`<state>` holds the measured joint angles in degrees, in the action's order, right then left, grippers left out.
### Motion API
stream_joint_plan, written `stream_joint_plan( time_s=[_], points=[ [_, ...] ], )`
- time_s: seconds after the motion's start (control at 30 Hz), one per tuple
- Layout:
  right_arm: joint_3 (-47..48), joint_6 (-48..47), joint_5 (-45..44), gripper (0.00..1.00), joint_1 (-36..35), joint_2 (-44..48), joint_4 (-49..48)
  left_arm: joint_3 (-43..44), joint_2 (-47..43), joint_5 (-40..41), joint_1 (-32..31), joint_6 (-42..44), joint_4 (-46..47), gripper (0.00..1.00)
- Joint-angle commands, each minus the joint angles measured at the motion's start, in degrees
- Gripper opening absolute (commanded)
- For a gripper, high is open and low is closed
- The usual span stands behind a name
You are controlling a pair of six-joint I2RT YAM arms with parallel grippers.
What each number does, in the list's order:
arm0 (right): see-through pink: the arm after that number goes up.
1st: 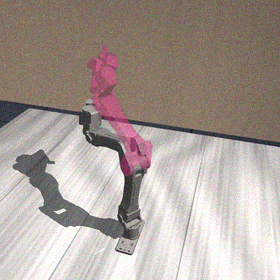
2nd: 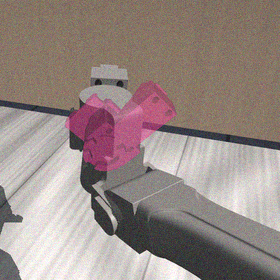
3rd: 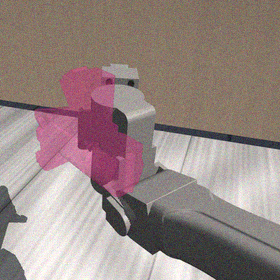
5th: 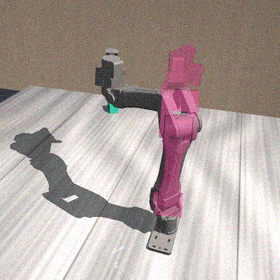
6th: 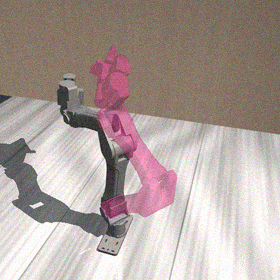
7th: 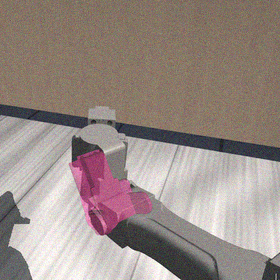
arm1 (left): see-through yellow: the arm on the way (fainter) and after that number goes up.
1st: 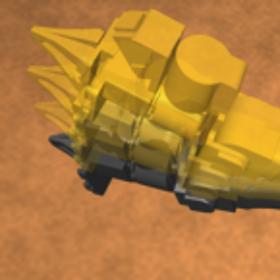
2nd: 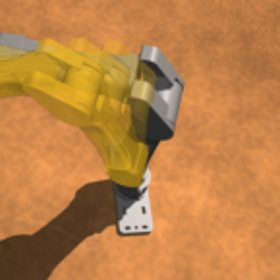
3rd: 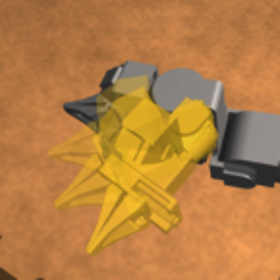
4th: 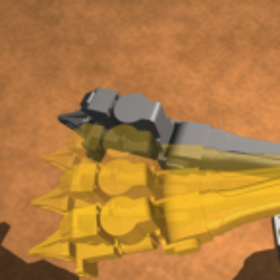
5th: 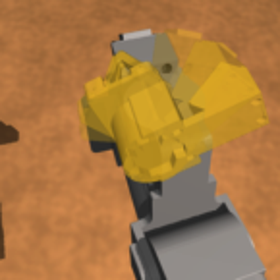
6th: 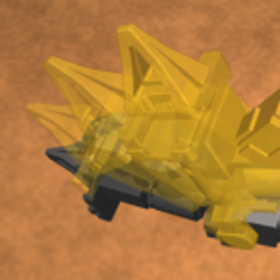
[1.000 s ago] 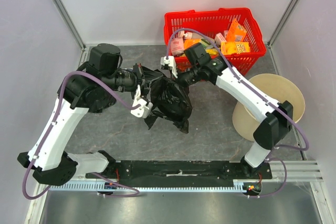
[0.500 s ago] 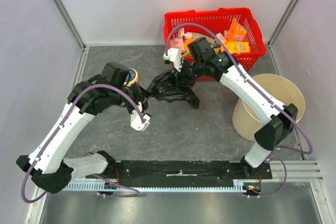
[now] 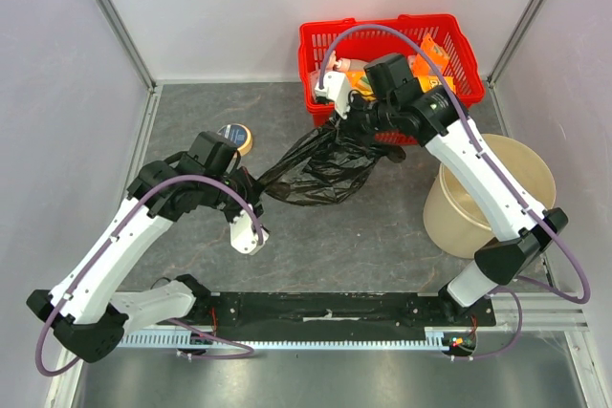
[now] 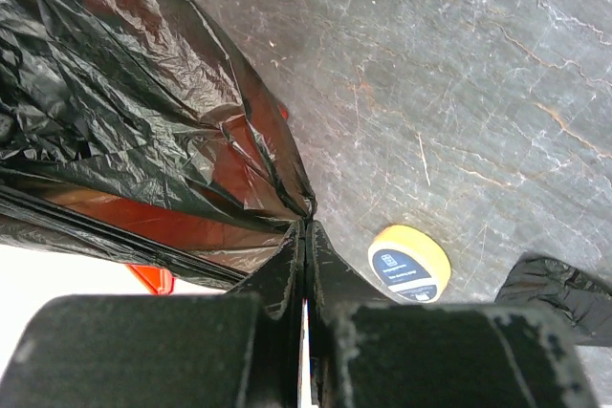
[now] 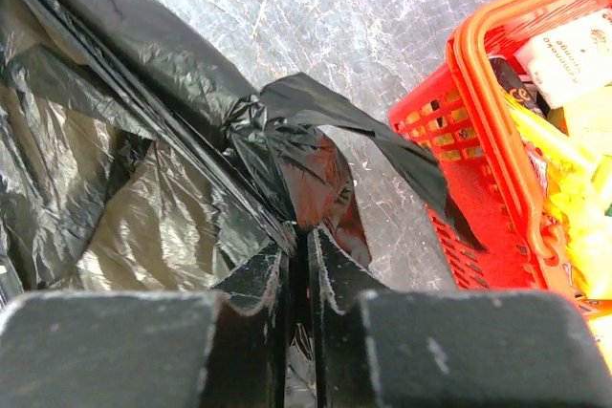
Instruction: Put the trash bags into the trash bin
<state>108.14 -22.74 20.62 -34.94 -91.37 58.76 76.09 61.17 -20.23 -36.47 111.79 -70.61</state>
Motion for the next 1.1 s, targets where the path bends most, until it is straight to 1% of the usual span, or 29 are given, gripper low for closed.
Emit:
stream_joint_plan(
  time_s=[0.0,0.1,0.17,0.23,0.27,0.3,0.33,0.43,0.47,0.57,0.6,0.67,0.8,0.9,0.93,1.07],
  points=[
    [-0.29,-1.25,2.22,0.21,0.66,1.2,2.76,0.98,-0.61,1.77,-0.01,2.29,-0.76,0.02],
    [-1.52,-2.39,4.07,0.26,0.66,1.72,3.81,2.21,-0.35,1.07,-0.01,2.47,-0.5,0.02],
    [-2.14,-2.66,4.86,0.21,0.75,1.99,3.81,2.65,-0.17,0.72,-0.01,2.38,-0.23,0.02],
    [-2.32,-2.92,5.57,0.2,0.66,2.08,3.99,2.74,-0.17,0.63,-0.01,2.47,-0.14,0.02],
    [-2.49,-3.18,6.0,0.14,0.66,2.08,4.17,2.57,-0.17,0.63,-0.01,2.64,0.03,0.02],
    [-2.67,-3.27,6.62,0.03,0.66,2.16,4.25,2.48,-0.17,0.63,-0.01,2.65,0.21,0.02],
    [-2.84,-3.27,6.62,0.0,0.66,2.08,3.99,2.48,-0.26,0.45,-0.09,2.56,0.3,0.02],
    [-3.46,-3.01,7.41,0.0,0.66,1.81,3.99,2.3,-0.43,0.19,-0.01,2.38,1.26,0.02],
    [-3.81,-2.84,8.2,0.04,0.75,1.64,3.82,2.39,-0.52,0.1,-0.01,2.38,1.79,0.02],
    [-6.0,-1.61,11.45,0.33,0.49,0.93,2.15,3.09,-0.7,-1.82,-0.01,2.29,2.93,0.02],
    [-6.79,-0.99,12.24,0.39,0.57,0.67,1.1,3.44,-0.61,-2.79,-0.18,2.38,3.11,0.02],
    [-7.41,-0.46,13.65,0.45,0.57,-0.03,-0.22,4.76,-0.26,-4.81,-0.18,2.29,3.2,0.02],
    [-7.68,1.9,16.11,0.52,0.57,-0.74,-4.43,9.24,1.32,-7.8,-0.18,1.6,3.46,0.02],
    [-7.94,4.28,17.87,0.66,0.4,-1.26,-8.3,12.23,2.55,-9.74,-0.18,0.71,3.37,0.02],
    [-7.85,4.63,18.22,0.69,0.14,-1.7,-8.84,12.84,2.82,-10.09,-0.27,0.63,3.37,0.02],
    [-8.38,4.81,20.33,0.77,-1.35,-3.02,-10.15,14.43,3.78,-11.5,-0.27,0.01,3.81,0.02]
  ],
)
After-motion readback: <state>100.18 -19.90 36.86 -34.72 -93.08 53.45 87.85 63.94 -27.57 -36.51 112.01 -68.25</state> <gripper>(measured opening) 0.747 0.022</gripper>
